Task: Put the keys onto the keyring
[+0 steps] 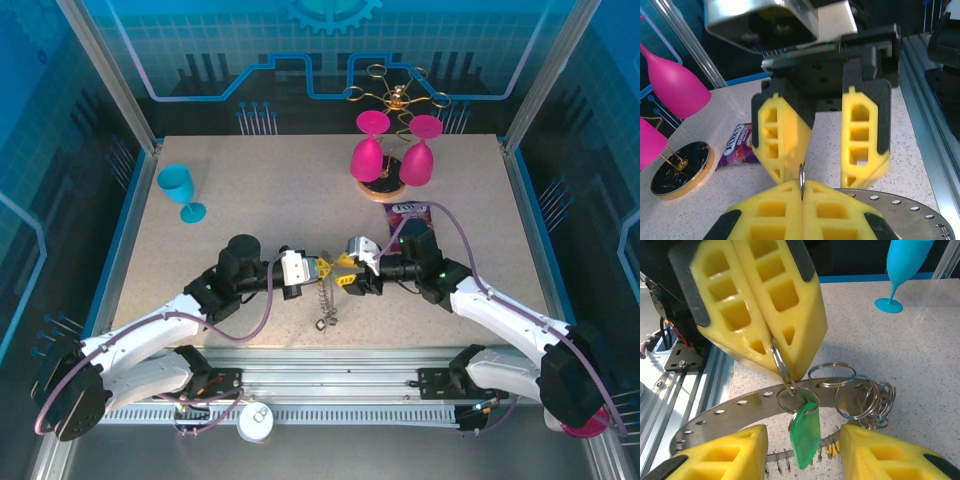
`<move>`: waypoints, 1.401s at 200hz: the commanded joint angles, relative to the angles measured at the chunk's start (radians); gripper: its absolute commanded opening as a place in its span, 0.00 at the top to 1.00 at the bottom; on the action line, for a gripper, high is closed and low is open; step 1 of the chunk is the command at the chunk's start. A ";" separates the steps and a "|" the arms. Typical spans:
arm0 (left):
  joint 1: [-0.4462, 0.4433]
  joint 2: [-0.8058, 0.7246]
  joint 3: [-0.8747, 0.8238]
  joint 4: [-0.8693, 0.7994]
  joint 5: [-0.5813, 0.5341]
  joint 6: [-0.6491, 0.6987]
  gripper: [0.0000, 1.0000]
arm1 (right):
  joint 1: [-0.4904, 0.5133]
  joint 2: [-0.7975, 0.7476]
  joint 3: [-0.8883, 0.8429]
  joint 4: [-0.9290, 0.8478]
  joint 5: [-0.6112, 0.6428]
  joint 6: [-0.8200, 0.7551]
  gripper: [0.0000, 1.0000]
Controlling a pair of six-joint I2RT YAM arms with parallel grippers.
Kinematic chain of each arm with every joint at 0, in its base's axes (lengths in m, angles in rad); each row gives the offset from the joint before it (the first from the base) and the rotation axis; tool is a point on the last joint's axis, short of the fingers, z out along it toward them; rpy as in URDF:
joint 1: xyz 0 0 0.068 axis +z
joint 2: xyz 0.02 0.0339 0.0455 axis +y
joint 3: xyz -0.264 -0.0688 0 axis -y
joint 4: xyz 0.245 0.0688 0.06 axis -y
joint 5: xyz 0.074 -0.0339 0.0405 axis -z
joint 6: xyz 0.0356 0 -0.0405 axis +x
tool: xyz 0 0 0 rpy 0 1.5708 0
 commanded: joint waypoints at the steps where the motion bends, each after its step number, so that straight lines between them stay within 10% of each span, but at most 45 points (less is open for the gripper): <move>1: 0.004 -0.008 -0.004 0.085 0.039 -0.032 1.00 | 0.023 0.030 -0.023 0.100 0.008 0.043 0.58; 37: 0.004 -0.007 -0.006 0.092 0.039 -0.044 1.00 | 0.040 0.071 -0.023 0.158 0.029 0.059 0.63; 98: 0.007 -0.010 -0.002 0.058 -0.007 -0.017 1.00 | 0.036 0.002 -0.030 0.112 0.089 0.052 1.00; 280: 0.008 0.003 0.034 0.016 0.024 -0.020 1.00 | 0.127 0.065 0.199 -0.358 0.289 -0.176 1.00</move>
